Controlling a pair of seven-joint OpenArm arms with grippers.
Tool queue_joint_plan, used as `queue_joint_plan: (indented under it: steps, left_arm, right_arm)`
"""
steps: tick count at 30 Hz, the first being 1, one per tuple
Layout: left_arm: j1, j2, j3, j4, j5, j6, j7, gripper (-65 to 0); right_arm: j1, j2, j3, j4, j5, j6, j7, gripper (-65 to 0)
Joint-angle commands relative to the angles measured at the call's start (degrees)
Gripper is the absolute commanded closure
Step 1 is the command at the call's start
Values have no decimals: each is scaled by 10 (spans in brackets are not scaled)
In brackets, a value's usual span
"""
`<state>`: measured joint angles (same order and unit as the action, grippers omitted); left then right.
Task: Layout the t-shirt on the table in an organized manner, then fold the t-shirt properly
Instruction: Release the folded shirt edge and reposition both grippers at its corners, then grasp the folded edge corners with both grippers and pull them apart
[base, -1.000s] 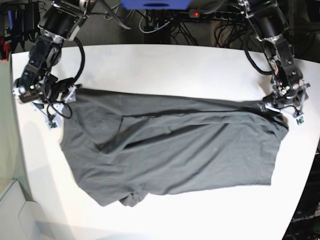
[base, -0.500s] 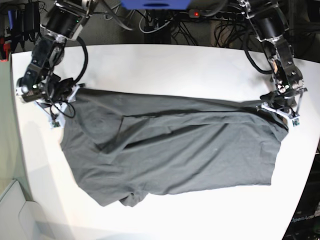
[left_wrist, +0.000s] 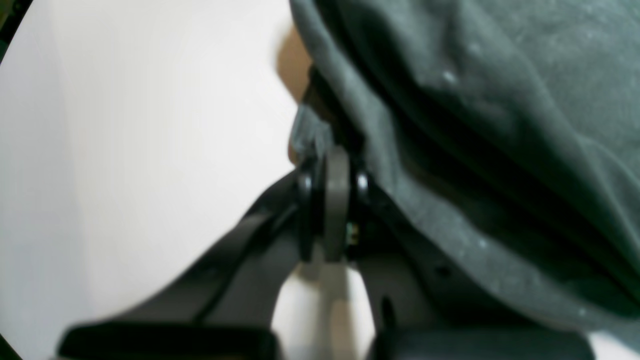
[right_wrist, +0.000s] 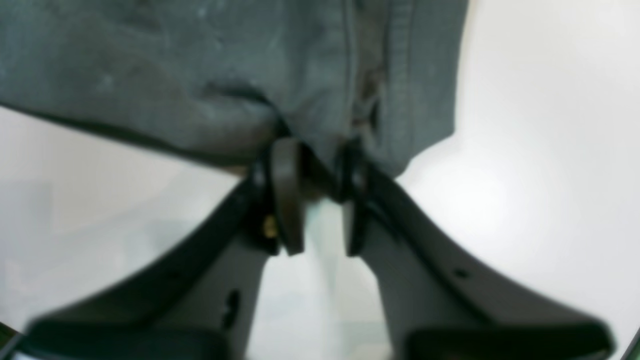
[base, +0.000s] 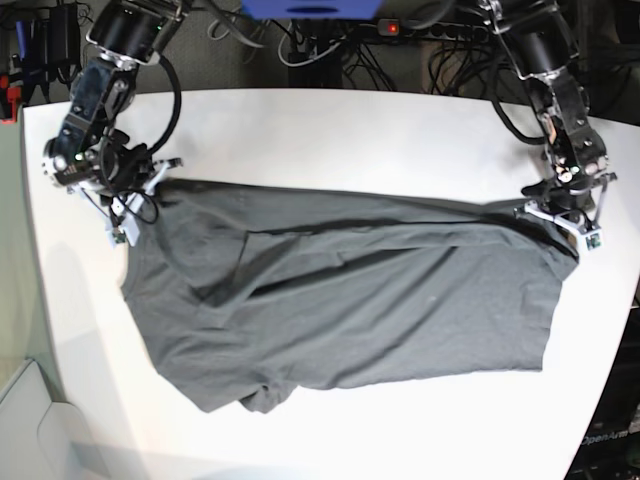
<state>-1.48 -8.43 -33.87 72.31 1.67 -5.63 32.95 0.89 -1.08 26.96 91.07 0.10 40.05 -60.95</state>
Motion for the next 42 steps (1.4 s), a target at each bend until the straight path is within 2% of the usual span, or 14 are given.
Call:
queue_joint_plan:
  steps: [1, 4, 11, 15, 19, 23, 30, 42]
  left_arm:
    - [8, -5, -1, 3, 8, 5, 25, -1]
    - [14, -6, -1, 3, 8, 5, 25, -1]
    - [41, -12, 1, 40, 4, 4, 27, -1]
    - [57, -14, -1, 81, 4, 4, 64, -1]
    - [79, -15, -1, 113, 4, 4, 77, -2]
    - [106, -13, -1, 132, 4, 4, 77, -2]
    - [145, -13, -2, 147, 4, 4, 77, -2]
    - [181, -17, -1, 149, 4, 4, 77, -2]
  right_arm:
    - [-2, 2, 2, 4, 3, -1, -5, -51]
    - [-12, 2, 3, 21, 3, -1, -4, -15]
    - [-71, 2, 0, 123, 3, -1, -4, -12]
    - [-98, 2, 0, 157, 3, -1, -4, -11]
    - [-128, 2, 2, 180, 3, -1, -4, -11]
    - [-166, 2, 3, 194, 4, -1, -3, -11]
    - [-216, 14, 15, 196, 70, -1, -3, -11]
    - [-224, 11, 36, 196, 72, -1, -3, -11]
